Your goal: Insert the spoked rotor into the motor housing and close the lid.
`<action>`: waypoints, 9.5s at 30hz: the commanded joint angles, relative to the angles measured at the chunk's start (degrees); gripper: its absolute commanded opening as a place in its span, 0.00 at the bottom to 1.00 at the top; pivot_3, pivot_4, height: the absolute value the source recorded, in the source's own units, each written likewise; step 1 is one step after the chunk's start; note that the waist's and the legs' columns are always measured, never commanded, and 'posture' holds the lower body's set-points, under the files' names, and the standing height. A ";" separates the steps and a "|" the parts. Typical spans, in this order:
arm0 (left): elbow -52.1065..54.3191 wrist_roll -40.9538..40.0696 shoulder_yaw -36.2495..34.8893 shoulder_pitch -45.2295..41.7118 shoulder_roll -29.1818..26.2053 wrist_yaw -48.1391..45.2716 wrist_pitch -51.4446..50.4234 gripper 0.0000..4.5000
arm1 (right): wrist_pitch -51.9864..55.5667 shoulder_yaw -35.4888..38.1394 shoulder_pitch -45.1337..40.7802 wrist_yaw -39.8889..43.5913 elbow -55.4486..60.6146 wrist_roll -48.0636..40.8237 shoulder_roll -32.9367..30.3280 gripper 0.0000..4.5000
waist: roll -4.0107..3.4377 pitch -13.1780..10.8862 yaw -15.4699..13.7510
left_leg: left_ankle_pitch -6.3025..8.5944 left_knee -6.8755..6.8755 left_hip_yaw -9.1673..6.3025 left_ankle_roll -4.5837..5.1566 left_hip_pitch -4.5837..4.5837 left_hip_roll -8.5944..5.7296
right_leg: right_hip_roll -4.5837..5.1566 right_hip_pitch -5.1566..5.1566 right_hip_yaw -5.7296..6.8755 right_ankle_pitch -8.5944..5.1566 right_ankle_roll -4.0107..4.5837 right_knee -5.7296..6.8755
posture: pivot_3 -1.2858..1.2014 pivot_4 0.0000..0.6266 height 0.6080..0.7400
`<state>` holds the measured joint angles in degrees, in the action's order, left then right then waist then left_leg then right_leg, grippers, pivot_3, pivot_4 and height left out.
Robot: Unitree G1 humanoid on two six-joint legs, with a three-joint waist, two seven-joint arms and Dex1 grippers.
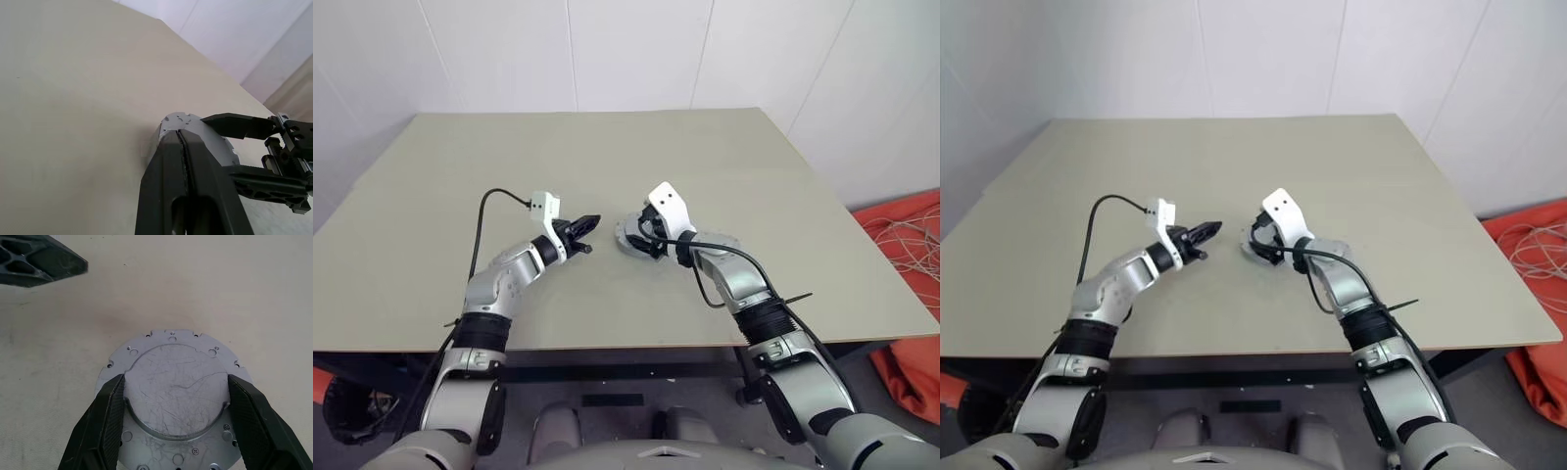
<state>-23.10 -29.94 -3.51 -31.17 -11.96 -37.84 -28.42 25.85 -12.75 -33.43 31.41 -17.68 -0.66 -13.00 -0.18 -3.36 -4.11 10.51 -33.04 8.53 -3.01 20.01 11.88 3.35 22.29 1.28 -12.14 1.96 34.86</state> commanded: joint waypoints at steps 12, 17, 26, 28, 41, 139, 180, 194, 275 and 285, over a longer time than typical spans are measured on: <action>-7.95 5.63 1.95 -6.55 3.65 -2.87 1.98 0.00 | 1.75 0.17 0.68 -1.54 1.70 0.91 -0.08 0.69 | 0.01 0.00 -0.13 | 0.00 0.01 0.00 0.00 0.00 0.00 | 0.01 0.00 0.00 0.02 0.04 -0.01 | 0.52 0.00 1.00; -8.25 6.66 1.03 -6.38 4.57 -0.97 2.06 0.00 | 1.63 0.20 0.66 -1.47 1.93 0.80 0.03 0.69 | 0.01 -0.01 -0.17 | 0.00 0.01 0.00 0.00 0.00 0.00 | 0.02 -0.01 0.00 0.02 0.04 -0.01 | 0.52 0.00 1.00; -8.94 8.29 1.29 -6.51 5.16 1.13 0.36 0.00 | 1.72 0.08 0.54 -1.70 2.05 0.76 0.56 0.69 | 0.01 -0.01 -0.10 | 0.01 0.07 0.00 0.01 0.00 0.01 | 0.02 0.01 0.01 0.02 0.04 -0.04 | 0.52 0.00 1.00; -9.45 8.62 1.27 -6.97 5.09 1.42 0.10 0.00 | 1.71 0.07 0.48 -1.78 2.02 0.78 0.65 0.69 | 0.01 -0.01 -0.10 | 0.01 0.08 0.00 0.02 0.00 0.01 | 0.02 0.02 0.01 0.02 0.04 -0.04 | 0.52 0.00 1.00; -8.48 8.74 0.94 -7.12 5.63 1.93 -1.58 0.00 | 4.00 0.35 1.62 -0.23 4.92 -0.53 -0.04 0.69 | 0.01 -0.01 -0.22 | 0.02 0.14 0.00 0.03 0.02 -0.01 | 0.03 0.03 0.01 0.01 0.03 -0.11 | 0.52 0.00 1.00; -8.41 9.48 1.59 -8.19 6.10 -1.72 -2.42 0.00 | 47.74 39.89 -11.86 -9.33 -16.87 -33.01 3.55 1.00 | -0.03 -0.11 -1.44 | -0.13 0.55 0.06 -0.22 -0.01 -0.04 | 0.07 0.18 0.04 -0.05 0.14 -0.17 | 0.52 0.00 1.00; -8.02 9.90 1.49 -7.46 6.66 -1.80 -2.59 0.00 | 50.70 44.31 -11.02 -11.80 -13.69 -37.80 6.68 0.36 | -0.05 -0.13 -3.04 | -0.18 0.74 0.07 -0.30 0.61 0.01 | 0.03 0.83 0.20 -0.16 0.38 -0.13 | 0.52 0.00 1.00; 6.71 0.18 -3.01 -1.45 7.63 -6.26 -5.19 0.00 | 49.95 45.31 -11.29 -11.72 -13.60 -38.22 5.67 0.35 | -0.05 -0.13 -3.18 | -0.18 0.72 0.06 -0.30 0.74 0.02 | 0.03 0.92 0.21 -0.15 0.39 -0.12 | 0.52 0.00 1.00; 28.77 -61.99 -11.97 23.91 4.97 20.32 -24.22 0.99 | 52.26 12.05 -2.03 -39.72 8.77 -112.34 -6.40 0.35 | 0.00 -0.13 -3.12 | -0.22 -0.24 -0.11 -0.38 0.86 0.02 | 0.01 0.51 0.12 0.16 -1.02 0.03 | 0.52 0.00 1.00; 27.31 -63.21 -12.13 22.75 3.44 20.24 -25.58 0.56 | 51.91 10.29 -1.24 -37.93 10.09 -112.34 -7.41 0.35 | 0.07 -0.08 -3.15 | -0.22 -0.28 -0.13 -0.39 0.88 0.01 | 0.02 0.50 0.12 0.18 -1.05 0.03 | 0.52 0.00 1.00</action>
<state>3.59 -91.47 -15.57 -7.77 -8.12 -17.19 -53.51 78.04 -3.02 -33.70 -8.83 -10.95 -110.10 -20.56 -0.11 -3.44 -7.26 10.29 -33.32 8.40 -3.40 20.89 11.89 3.37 22.79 1.40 -11.95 0.91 34.89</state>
